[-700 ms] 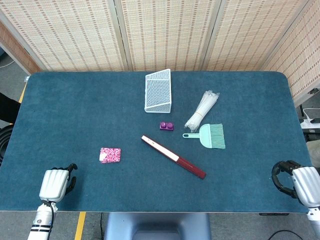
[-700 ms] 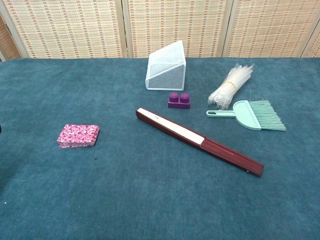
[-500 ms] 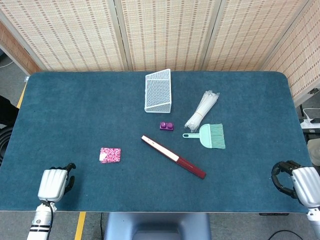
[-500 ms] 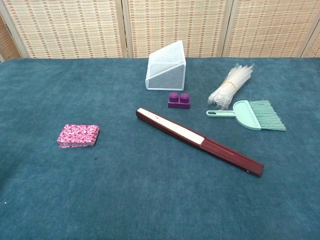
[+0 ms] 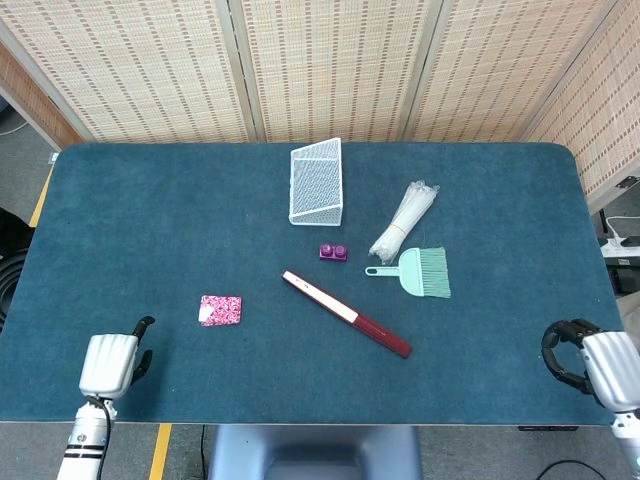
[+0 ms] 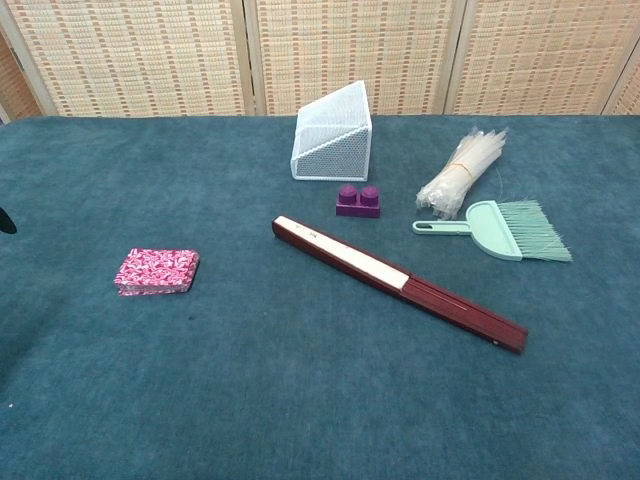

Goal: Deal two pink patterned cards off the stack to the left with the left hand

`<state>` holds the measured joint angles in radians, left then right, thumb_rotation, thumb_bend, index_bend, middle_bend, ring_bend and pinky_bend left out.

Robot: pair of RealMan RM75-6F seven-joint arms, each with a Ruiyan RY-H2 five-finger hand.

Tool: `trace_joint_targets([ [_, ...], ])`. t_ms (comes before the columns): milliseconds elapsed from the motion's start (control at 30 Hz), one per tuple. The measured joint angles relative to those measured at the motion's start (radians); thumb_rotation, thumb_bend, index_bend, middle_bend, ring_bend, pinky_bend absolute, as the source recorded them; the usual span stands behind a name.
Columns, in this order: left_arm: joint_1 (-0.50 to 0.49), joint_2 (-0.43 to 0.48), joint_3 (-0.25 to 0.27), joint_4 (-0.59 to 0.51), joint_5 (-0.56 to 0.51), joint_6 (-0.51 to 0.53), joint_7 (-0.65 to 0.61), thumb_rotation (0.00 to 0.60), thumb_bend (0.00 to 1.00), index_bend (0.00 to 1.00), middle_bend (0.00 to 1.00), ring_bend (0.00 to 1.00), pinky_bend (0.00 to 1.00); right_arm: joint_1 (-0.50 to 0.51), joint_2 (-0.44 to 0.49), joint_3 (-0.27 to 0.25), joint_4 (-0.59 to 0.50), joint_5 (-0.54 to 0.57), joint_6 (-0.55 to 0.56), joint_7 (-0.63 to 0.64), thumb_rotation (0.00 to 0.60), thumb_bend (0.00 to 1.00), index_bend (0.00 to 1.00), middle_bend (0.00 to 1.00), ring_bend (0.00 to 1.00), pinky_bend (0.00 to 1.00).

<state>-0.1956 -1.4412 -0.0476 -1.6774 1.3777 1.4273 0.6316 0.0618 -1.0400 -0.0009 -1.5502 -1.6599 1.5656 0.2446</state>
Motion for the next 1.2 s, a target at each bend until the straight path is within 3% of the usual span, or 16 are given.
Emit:
trace_joint_targets([
  [300, -0.042, -0.048, -0.03, -0.04, -0.047, -0.034, 0.136, 0.6, 0.32, 0.23, 1.0, 1.0, 1.0, -0.01, 0.005, -0.012, 0.029, -0.028, 0.029, 0.048, 0.6, 0.37, 0.66, 0.58, 0.52, 0.8],
  [533, -0.1, -0.133, -0.1, -0.035, -0.208, -0.083, 0.217, 0.6, 0.34, 0.25, 1.0, 1.0, 1.0, -0.004, 0.009, -0.008, 0.019, -0.014, 0.011, 0.035, 0.6, 0.37, 0.66, 0.58, 0.52, 0.8],
  [833, -0.184, -0.278, -0.178, 0.061, -0.39, -0.09, 0.336, 0.6, 0.34, 0.23, 1.0, 1.0, 1.0, 0.0, 0.015, -0.009, 0.01, -0.013, 0.004, 0.034, 0.6, 0.37, 0.66, 0.58, 0.52, 0.8],
  [1200, -0.268, -0.387, -0.22, 0.187, -0.504, -0.095, 0.376, 0.6, 0.34, 0.23, 1.0, 1.0, 1.0, 0.001, 0.021, -0.004, 0.007, -0.005, 0.004, 0.048, 0.6, 0.37, 0.66, 0.58, 0.52, 0.8],
])
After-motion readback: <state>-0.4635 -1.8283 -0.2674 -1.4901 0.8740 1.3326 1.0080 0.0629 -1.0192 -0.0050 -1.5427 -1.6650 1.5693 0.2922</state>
